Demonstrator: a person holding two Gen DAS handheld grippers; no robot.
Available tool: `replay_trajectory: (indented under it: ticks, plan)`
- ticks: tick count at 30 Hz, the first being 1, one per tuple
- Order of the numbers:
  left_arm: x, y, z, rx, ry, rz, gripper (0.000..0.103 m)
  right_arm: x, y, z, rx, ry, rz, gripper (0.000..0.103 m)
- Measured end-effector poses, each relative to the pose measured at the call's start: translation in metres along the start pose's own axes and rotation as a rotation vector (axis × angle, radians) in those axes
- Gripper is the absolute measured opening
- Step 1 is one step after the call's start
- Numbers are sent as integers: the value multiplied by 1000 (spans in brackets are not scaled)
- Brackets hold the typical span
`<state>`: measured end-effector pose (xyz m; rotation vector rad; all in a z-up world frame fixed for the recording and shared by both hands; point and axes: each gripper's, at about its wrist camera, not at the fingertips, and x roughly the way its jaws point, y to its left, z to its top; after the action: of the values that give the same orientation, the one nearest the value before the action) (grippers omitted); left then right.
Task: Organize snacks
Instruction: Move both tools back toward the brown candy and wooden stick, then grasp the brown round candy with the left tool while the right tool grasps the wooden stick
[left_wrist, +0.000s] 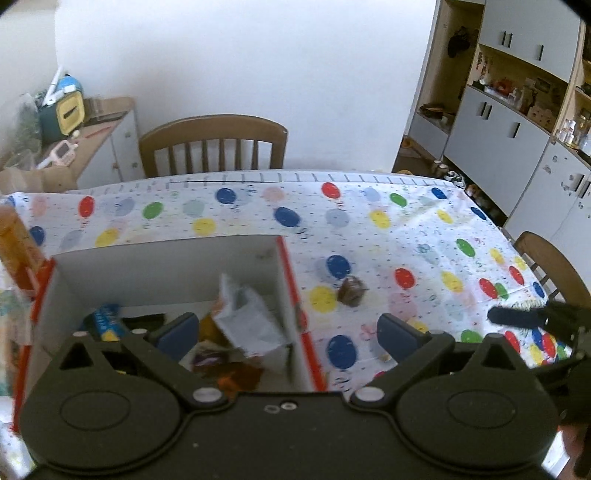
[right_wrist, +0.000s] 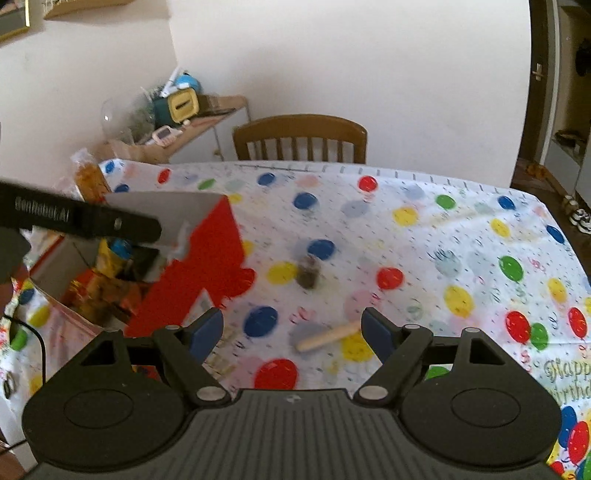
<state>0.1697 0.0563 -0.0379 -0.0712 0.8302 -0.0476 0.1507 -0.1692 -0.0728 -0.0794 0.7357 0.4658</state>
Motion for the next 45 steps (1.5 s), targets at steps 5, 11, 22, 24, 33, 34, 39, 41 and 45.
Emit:
replay_trajectory:
  ticks: [5, 11, 22, 24, 33, 34, 39, 41, 45]
  plan:
    - [16, -21, 8, -3, 0, -12, 102, 8, -14, -8, 13, 19, -31, 82]
    - [44, -44, 15, -2, 10, -26, 102, 28, -32, -11, 41, 63, -73, 82]
    - [102, -75, 32, 15, 67, -1, 102, 74, -45, -12, 94, 134, -94, 82]
    - [114, -75, 34, 2, 88, 0, 100, 81, -44, -11, 94, 144, -95, 82]
    - [156, -81, 38, 6, 154, 47, 91, 111, -44, -9, 131, 195, -101, 70]
    - [159, -84, 38, 22, 156, 44, 88, 114, -44, -8, 133, 200, -103, 67]
    - [177, -88, 40, 15, 209, 39, 79, 126, -39, -5, 139, 218, -105, 60]
    - [185, -88, 39, 14, 226, 36, 75, 130, -37, -5, 130, 232, -121, 55]
    - [201, -82, 37, -20, 273, 39, 64, 135, -32, -8, 118, 245, -131, 46]
